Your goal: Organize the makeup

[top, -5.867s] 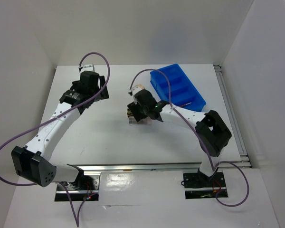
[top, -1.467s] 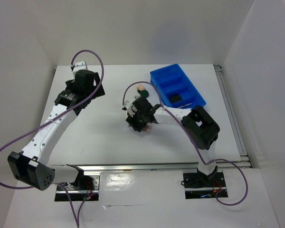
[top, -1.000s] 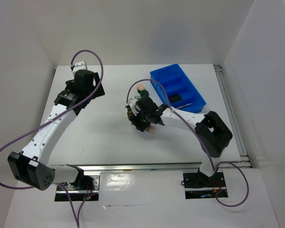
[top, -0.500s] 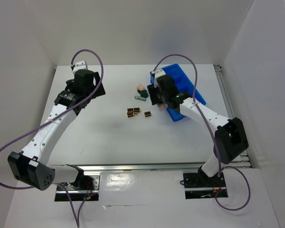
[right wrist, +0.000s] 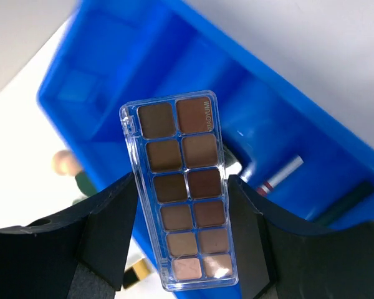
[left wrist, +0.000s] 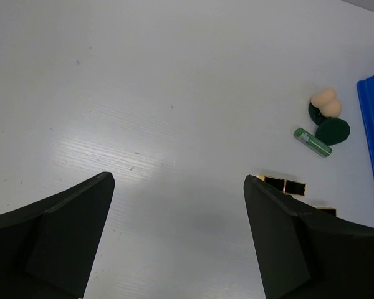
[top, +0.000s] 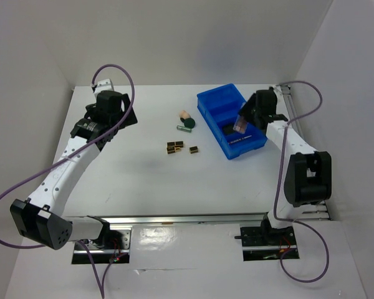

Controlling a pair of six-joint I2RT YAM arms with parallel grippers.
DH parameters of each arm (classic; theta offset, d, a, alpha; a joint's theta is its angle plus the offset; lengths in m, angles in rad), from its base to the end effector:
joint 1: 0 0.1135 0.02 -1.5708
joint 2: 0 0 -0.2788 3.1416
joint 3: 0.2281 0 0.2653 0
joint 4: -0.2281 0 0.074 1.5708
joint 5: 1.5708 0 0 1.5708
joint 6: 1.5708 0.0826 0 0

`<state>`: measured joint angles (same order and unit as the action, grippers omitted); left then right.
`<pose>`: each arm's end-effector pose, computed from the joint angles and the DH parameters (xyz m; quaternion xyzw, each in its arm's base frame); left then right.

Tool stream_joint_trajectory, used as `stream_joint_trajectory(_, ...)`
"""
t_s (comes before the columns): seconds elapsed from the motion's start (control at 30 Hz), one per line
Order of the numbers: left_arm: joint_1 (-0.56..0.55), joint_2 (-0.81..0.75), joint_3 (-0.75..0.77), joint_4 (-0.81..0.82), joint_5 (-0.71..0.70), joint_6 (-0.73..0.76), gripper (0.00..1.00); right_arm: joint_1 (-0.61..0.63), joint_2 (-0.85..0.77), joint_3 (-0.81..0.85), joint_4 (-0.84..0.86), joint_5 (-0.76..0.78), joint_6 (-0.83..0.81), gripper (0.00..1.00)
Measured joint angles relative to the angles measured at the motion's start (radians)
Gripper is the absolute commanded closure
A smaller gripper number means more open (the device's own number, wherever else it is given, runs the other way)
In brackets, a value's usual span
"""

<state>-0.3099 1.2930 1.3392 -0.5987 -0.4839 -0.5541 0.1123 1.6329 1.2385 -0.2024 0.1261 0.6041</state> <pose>0.3204 -0.0623 0.3763 -0.2192 0.8272 -0.0082 0.5174 0.4264 0.0376 0.2602 0.2433 0.8483 0.1116 0.4569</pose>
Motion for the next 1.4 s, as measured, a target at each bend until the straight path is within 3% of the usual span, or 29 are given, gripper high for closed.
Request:
stream_joint_trajectory(0.17,0.0,0.0,0.0,0.0,0.0,0.0,0.0,-0.069,-0.046,-0.204,0.065,-0.05,0.276,0.67)
stream_joint_trajectory(0.5,0.0,-0.001,-0.002,0.001,0.01,0.0,0.0,-0.033,-0.087,-0.315,0.212,-0.026,0.561,0.67)
stream_joint_trajectory(0.77,0.0,-0.001,-0.004,0.001,0.013,0.0,0.0,-0.03,-0.034,-0.245,0.229,-0.019,0.65,0.63)
stream_joint_trajectory(0.93,0.0,-0.001,-0.004,0.001,0.014,0.0,0.0,-0.03,0.029,-0.196,0.236,-0.015,0.667,0.28)
stream_joint_trajectory(1.13,0.0,-0.001,-0.005,0.001,0.014,0.001,0.0,-0.027,0.08,-0.158,0.226,-0.028,0.668,0.15)
stream_joint_trajectory(1.27,0.0,-0.001,-0.018,0.006,0.035,0.01,0.05,-0.015,0.078,-0.158,0.229,-0.022,0.649,0.14)
stream_joint_trajectory(1.4,0.001,-0.001,-0.048,0.039,0.128,0.064,0.13,0.014,0.063,-0.153,0.224,0.018,0.587,0.28)
